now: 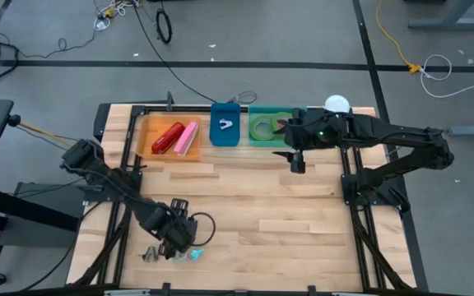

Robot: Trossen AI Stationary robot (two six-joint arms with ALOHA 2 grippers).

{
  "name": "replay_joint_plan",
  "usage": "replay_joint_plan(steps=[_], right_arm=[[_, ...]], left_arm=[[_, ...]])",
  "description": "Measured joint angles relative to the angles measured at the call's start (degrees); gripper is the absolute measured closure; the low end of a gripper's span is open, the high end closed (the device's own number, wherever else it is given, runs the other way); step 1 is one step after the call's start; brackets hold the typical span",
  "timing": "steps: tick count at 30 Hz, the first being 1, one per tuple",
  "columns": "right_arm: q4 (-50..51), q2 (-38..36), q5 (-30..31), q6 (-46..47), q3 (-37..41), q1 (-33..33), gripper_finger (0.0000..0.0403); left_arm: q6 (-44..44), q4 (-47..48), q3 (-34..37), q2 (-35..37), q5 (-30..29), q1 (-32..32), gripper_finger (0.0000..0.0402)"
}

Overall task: Pick and place Stapler, Stapler remover, tape
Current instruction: Put the sky blue staple remover into the blue bin

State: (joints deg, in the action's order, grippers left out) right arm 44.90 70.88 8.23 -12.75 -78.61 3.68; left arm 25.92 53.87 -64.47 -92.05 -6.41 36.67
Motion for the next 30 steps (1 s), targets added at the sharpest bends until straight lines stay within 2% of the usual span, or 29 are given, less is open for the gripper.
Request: replay_joint_plan(steps=[4,13,18,24,30], right_arm=[[0.2,-2.0,1.8,0.0,0.0,-1.7,0.0121],[1.3,-6.7,1.2,0.2,0.0,-4.7,0.0121],[3.5,-9.1,1.2,0.2,0.0,-7.1,0.0121],[4.6,-10.3,1.3,2.2,0.0,-9.0,0.0121],[5.0,-10.3,1.3,2.4,0.0,-9.4,0.0121]], left_arm=[[1.6,2.5,0.0,2.2,0.0,-2.8,0.0123],[5.8,2.2,0.0,8.3,0.4,-7.1,0.0122],[7.5,1.2,0.0,9.0,2.2,-7.2,0.0122],[18.4,0.8,0.0,8.8,2.2,-7.1,0.0122],[20.2,-0.3,0.5,8.6,0.8,-4.6,0.0129]])
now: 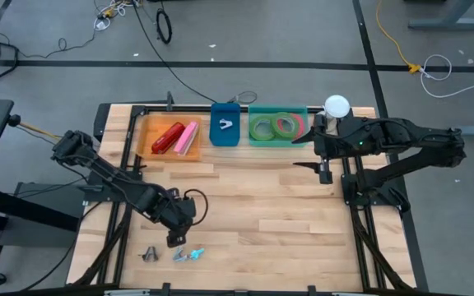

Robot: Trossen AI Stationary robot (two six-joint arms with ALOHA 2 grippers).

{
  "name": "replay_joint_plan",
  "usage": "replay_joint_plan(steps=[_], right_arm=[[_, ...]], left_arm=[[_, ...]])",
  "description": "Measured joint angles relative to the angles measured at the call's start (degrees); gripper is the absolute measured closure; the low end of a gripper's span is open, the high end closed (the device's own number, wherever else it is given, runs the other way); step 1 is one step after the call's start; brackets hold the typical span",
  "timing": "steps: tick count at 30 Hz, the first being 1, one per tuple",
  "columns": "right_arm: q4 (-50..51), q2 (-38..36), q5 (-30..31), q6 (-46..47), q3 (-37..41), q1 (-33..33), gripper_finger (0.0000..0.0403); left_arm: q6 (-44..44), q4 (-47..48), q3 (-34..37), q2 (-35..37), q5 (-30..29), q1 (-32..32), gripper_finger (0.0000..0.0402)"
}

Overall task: Pick and place Stapler, Stapler remover, tape
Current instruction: Put the sky blue staple remover into the blue bin

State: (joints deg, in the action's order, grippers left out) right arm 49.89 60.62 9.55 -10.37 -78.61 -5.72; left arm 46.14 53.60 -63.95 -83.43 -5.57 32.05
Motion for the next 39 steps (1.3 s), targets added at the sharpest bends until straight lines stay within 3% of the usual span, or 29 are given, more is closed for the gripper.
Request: replay_joint_plan(steps=[18,39], right_arm=[[0.7,0.0,0.1,0.0,0.0,0.0,0.0121],[1.1,0.0,0.1,0.0,0.0,0.0,0.0121]], left_arm=[[16.0,-27.6,17.3,-0.2,4.4,8.5,0.0163],[21.0,-32.3,17.5,-7.6,5.7,12.3,0.0164]])
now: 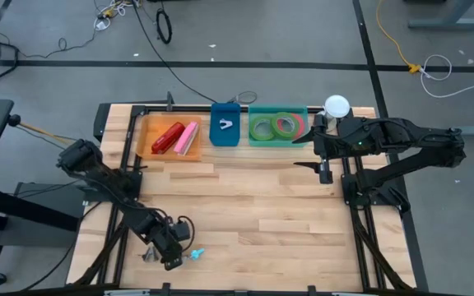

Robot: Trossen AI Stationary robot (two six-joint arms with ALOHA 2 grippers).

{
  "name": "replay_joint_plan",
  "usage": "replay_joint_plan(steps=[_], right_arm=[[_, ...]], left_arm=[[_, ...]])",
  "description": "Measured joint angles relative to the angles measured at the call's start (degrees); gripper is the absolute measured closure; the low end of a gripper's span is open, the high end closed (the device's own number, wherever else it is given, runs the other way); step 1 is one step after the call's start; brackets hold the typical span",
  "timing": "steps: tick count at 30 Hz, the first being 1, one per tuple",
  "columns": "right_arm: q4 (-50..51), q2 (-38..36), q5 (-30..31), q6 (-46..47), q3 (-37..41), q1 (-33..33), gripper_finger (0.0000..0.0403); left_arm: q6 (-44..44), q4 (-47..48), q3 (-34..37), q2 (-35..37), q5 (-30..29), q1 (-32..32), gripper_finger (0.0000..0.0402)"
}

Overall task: Pick and place Stapler, Stapler remover, tape
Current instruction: Put the sky blue staple remover into the blue bin

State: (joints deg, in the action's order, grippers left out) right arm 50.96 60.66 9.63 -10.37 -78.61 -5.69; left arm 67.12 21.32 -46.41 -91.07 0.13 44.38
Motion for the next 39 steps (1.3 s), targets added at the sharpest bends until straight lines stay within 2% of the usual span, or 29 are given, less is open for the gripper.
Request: replay_joint_plan(steps=[11,24,39], right_arm=[[0.3,0.0,0.0,-0.2,0.0,0.0,0.0121],[0.7,0.0,0.0,-0.2,0.0,0.0,0.0121],[0.6,0.0,0.0,-0.2,0.0,0.0,0.0121]], left_arm=[[1.5,-0.3,0.0,-0.1,1.4,0.0,0.0169],[3.0,-0.3,0.0,-0.1,1.5,0.0,0.0254],[3.2,0.4,-0.8,0.7,0.6,-0.1,0.0293]])
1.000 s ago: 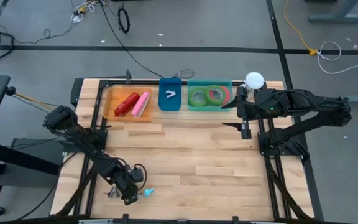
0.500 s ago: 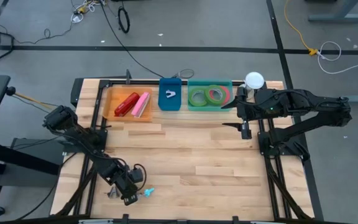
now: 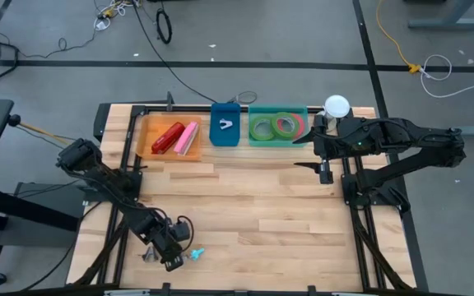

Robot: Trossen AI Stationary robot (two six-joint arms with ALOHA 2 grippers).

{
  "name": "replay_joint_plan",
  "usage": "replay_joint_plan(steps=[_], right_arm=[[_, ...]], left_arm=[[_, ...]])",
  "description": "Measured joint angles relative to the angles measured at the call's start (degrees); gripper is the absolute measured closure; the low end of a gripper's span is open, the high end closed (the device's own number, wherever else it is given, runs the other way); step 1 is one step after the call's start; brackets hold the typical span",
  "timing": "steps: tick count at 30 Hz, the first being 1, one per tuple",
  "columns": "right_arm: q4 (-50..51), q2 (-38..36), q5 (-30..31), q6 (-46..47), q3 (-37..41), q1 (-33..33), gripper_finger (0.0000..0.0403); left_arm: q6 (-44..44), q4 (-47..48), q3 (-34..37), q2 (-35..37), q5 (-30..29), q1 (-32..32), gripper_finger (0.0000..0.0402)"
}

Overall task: Pick and place Stapler, Stapler remover, tape
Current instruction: Put the sky blue staple remover into the blue bin

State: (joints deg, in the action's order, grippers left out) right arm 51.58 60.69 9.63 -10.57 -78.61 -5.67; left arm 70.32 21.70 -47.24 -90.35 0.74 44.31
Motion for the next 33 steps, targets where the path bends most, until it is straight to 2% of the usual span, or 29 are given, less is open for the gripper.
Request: replay_joint_plan(steps=[5,19,33], right_arm=[[0.0,0.0,0.0,0.0,0.0,0.0,0.0121],[0.0,0.0,0.0,0.0,0.0,0.0,0.0121],[0.0,0.0,0.0,0.0,0.0,0.0,0.0121]], left_arm=[[0.0,0.3,0.0,0.0,-0.6,-0.1,0.0307],[0.0,0.5,0.0,0.0,-1.1,-0.2,0.0389],[0.0,0.3,0.0,0.0,-1.1,-0.2,0.0396]])
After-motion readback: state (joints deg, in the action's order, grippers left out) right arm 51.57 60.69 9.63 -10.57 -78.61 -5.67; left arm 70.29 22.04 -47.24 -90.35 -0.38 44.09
